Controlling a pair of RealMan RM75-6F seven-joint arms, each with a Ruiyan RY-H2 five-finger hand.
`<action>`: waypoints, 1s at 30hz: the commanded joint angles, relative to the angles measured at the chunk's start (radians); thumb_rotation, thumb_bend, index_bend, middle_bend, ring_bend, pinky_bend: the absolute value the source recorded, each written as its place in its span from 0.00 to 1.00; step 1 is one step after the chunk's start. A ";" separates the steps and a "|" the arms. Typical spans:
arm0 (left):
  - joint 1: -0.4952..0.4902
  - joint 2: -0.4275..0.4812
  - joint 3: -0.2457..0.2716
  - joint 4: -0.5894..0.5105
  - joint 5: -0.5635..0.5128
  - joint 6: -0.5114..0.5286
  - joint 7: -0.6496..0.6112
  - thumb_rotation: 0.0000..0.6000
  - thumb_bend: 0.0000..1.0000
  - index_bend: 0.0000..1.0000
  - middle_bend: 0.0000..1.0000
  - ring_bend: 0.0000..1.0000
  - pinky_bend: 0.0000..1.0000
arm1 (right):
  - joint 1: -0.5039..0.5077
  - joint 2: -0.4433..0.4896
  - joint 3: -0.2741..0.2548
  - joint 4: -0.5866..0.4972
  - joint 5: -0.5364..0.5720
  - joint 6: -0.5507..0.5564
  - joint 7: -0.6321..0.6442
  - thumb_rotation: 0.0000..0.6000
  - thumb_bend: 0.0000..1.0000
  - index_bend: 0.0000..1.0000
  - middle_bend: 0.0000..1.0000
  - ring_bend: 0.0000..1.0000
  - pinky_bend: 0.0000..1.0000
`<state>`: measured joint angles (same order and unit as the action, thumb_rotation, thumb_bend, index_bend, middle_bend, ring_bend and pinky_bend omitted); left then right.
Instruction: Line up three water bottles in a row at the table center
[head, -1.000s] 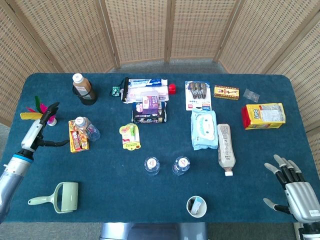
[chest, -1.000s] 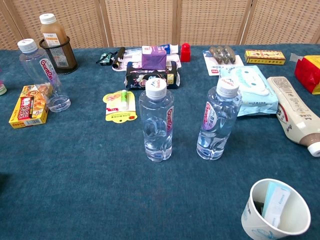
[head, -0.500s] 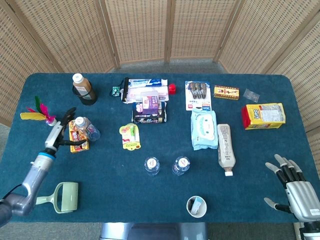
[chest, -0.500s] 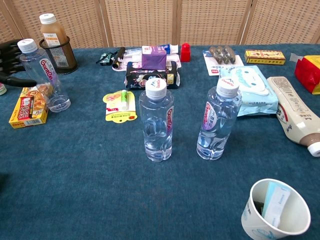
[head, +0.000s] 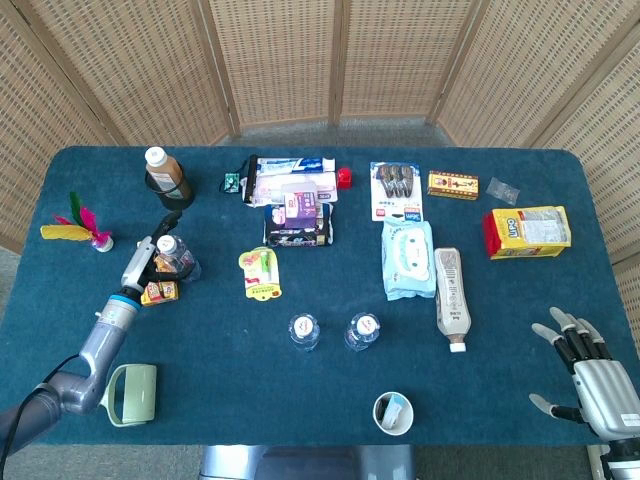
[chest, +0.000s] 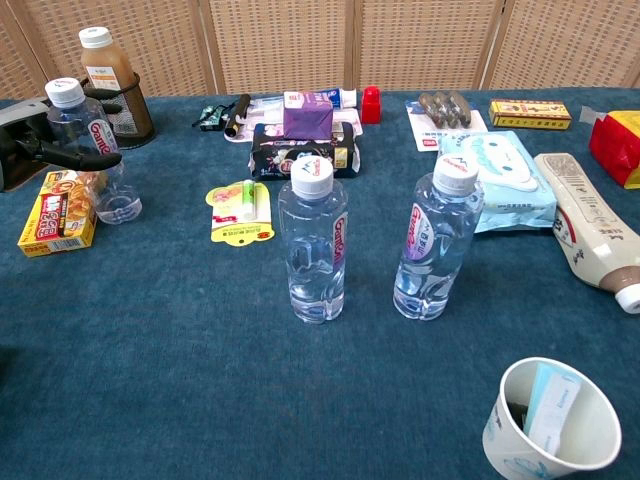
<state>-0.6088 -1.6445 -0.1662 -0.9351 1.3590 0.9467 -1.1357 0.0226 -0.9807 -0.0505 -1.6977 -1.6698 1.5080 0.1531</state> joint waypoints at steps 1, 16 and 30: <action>0.006 -0.016 -0.016 0.007 -0.017 0.009 0.015 1.00 0.43 0.33 0.29 0.24 0.42 | 0.001 0.002 -0.003 0.000 -0.005 0.000 0.007 1.00 0.00 0.17 0.03 0.00 0.00; 0.037 0.048 0.032 -0.149 0.092 0.112 0.085 1.00 0.41 0.51 0.44 0.35 0.50 | -0.003 0.003 -0.004 0.004 -0.012 0.016 0.016 1.00 0.00 0.17 0.03 0.00 0.00; 0.083 -0.009 0.144 -0.273 0.251 0.275 0.221 1.00 0.39 0.51 0.44 0.35 0.47 | -0.004 0.003 -0.006 0.007 -0.018 0.020 0.020 1.00 0.00 0.17 0.03 0.00 0.00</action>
<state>-0.5285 -1.6430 -0.0259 -1.2040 1.6044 1.2144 -0.9235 0.0186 -0.9776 -0.0566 -1.6907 -1.6878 1.5278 0.1733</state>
